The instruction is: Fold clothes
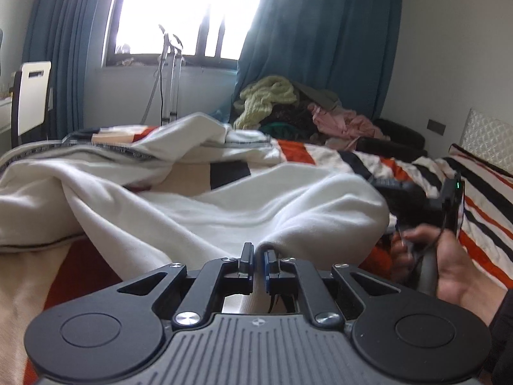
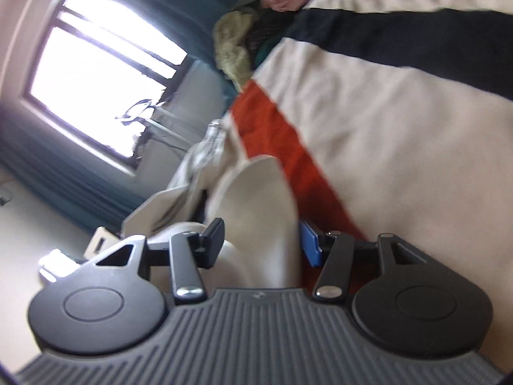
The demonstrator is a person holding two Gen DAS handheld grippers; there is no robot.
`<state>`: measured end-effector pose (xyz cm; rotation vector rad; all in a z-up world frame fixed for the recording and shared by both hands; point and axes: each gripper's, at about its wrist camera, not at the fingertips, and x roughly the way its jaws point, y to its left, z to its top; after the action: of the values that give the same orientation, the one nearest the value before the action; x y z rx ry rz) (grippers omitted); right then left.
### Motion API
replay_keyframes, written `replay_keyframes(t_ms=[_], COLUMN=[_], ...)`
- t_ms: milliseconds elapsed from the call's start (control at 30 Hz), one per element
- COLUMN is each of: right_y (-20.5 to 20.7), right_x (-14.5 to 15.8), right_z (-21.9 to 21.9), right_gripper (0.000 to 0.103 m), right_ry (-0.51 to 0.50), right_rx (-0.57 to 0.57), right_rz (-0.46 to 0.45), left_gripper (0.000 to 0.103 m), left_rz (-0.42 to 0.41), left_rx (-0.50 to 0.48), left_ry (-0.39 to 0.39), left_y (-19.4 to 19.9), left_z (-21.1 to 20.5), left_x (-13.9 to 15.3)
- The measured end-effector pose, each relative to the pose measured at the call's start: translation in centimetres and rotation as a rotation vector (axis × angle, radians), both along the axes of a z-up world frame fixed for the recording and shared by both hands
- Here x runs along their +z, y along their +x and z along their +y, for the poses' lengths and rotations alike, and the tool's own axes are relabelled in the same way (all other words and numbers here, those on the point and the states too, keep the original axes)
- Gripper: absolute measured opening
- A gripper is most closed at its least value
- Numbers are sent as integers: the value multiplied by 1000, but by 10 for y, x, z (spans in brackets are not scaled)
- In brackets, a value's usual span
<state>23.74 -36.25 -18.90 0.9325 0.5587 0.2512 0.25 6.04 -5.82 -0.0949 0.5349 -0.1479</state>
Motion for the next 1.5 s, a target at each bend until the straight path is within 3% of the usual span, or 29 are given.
replay_keyframes(t_ms=[100,267,333,433,633,700,933,1033,1133,1267,1333,1500], right_y=[15,25,24,18,-10,-22,-67,-88,-111,-131,-136,-139], right_x=[-5,-16,-13,1,51,68,110,106,82,21,3,3], right_z=[5,8,10,12,-28,-47,-121,-155,-186,-216,-220,-211], right_gripper=[53,33,15,8,7,7,6,7,7,7,8,11], right_ry=[-18,-33,-18,-30,-48,-53,-210,-216,-177,179,294,299], right_rx=[6,10,23,7,-179,-254,-369,-405,-455,-520,-516,-540], right_rz=[16,17,-4,-62,-155,-176,-197,-143,-41,207,288,350], left_gripper=[7,7,7,7,10,15,23,25,33,44,51,67], left_rz=[20,21,26,34,66,69,86,94,87,119,133,105], left_rx=[-13,-22,-27,-32,-57,-70,-169,-202,-195,-185,-176,-79], left_ry=[15,48,55,62,-4,-27,-36,-34,-1,-43,-69,-177], left_y=[7,14,18,20,19,18,33,36,33,30,28,21], left_z=[-5,-11,-12,-13,-11,-11,-32,-37,-42,-36,-31,-2], left_x=[-6,-13,-16,-20,-22,-23,-36,-41,-39,-36,-33,-16])
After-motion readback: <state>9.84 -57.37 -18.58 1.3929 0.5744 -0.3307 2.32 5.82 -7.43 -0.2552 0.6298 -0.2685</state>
